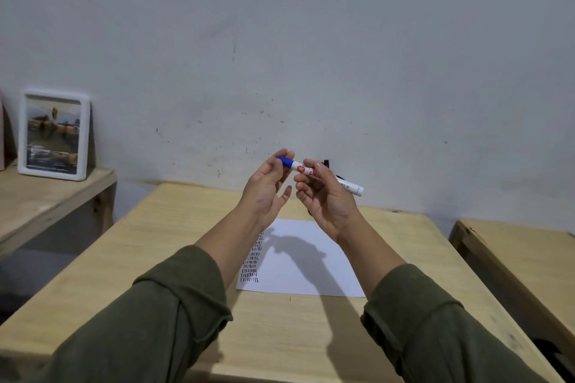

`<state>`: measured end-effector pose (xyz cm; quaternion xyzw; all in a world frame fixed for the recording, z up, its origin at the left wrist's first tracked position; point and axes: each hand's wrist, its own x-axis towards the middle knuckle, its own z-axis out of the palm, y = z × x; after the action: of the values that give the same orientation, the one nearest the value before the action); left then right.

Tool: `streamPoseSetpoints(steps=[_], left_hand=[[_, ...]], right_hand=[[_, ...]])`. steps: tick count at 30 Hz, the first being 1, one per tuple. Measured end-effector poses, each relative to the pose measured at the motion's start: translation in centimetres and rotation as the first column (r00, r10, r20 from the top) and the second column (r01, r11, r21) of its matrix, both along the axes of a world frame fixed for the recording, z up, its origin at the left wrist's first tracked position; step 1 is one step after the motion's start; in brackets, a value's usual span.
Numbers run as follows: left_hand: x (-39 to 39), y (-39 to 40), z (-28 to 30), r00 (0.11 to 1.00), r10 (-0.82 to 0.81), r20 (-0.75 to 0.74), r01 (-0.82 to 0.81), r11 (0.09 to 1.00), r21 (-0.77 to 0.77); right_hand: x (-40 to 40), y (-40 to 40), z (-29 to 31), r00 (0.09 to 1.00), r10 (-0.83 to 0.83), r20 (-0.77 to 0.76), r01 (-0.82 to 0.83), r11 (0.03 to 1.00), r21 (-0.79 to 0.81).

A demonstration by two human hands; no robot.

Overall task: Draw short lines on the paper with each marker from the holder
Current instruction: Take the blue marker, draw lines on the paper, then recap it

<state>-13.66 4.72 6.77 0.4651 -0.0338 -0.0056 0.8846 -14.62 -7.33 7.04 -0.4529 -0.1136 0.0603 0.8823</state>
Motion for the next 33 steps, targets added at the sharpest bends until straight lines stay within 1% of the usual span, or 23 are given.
streamPoseSetpoints(steps=[4, 9, 12, 14, 15, 17, 19, 21, 25, 28, 30, 33], left_hand=[[0.6, 0.1, -0.1, 0.995, 0.096, -0.033, -0.094, 0.994, 0.055], [1.1, 0.0, -0.8, 0.982, 0.161, -0.096, -0.151, 0.982, 0.111], [1.1, 0.8, -0.9, 0.952, 0.253, -0.173, -0.237, 0.966, 0.108], [1.4, 2.3, -1.2, 0.932, 0.303, -0.198, -0.284, 0.951, 0.121], [1.5, 3.1, -1.6, 0.932, 0.307, -0.192, -0.282, 0.948, 0.150], [1.5, 4.5, -2.5, 0.939, 0.300, -0.169, -0.249, 0.931, 0.268], [1.4, 5.4, -4.0, 0.934, 0.328, -0.141, -0.241, 0.871, 0.428], [1.1, 5.9, -5.6, 0.923, 0.373, -0.096, -0.270, 0.806, 0.527], [0.3, 6.5, -8.1, 0.905, 0.420, -0.073, -0.309, 0.765, 0.565], [-0.1, 7.0, -9.4, 0.889, 0.449, -0.092, -0.302, 0.725, 0.620], [-0.1, 7.5, -10.3, 0.873, 0.481, -0.085, -0.309, 0.678, 0.667], [0.1, 8.0, -11.4, 0.872, 0.489, -0.013, -0.320, 0.591, 0.741]], right_hand=[[0.4, 0.1, -0.3, 0.999, 0.003, 0.034, -0.003, 1.000, -0.020], [0.7, 0.3, -1.4, 0.998, 0.000, 0.070, 0.006, 0.997, -0.079], [0.9, 0.0, -2.1, 0.994, 0.004, 0.106, 0.011, 0.990, -0.142], [1.0, -0.6, -2.5, 0.994, -0.001, 0.111, 0.018, 0.988, -0.151], [1.1, -1.0, -2.6, 0.995, -0.006, 0.102, 0.021, 0.988, -0.152], [1.2, -1.5, -3.0, 0.997, -0.006, 0.074, 0.018, 0.987, -0.160], [1.3, -1.4, -3.5, 0.999, 0.005, 0.048, 0.004, 0.984, -0.176], [1.5, -1.0, -4.1, 1.000, 0.008, 0.028, -0.002, 0.982, -0.188], [1.7, -0.1, -5.4, 1.000, 0.004, 0.002, -0.004, 0.982, -0.190], [1.8, 0.2, -6.1, 1.000, -0.001, -0.018, -0.003, 0.980, -0.197], [1.9, 0.3, -6.5, 1.000, -0.009, -0.030, 0.003, 0.980, -0.199], [2.1, 0.5, -7.0, 0.999, -0.022, -0.042, 0.013, 0.979, -0.202]])
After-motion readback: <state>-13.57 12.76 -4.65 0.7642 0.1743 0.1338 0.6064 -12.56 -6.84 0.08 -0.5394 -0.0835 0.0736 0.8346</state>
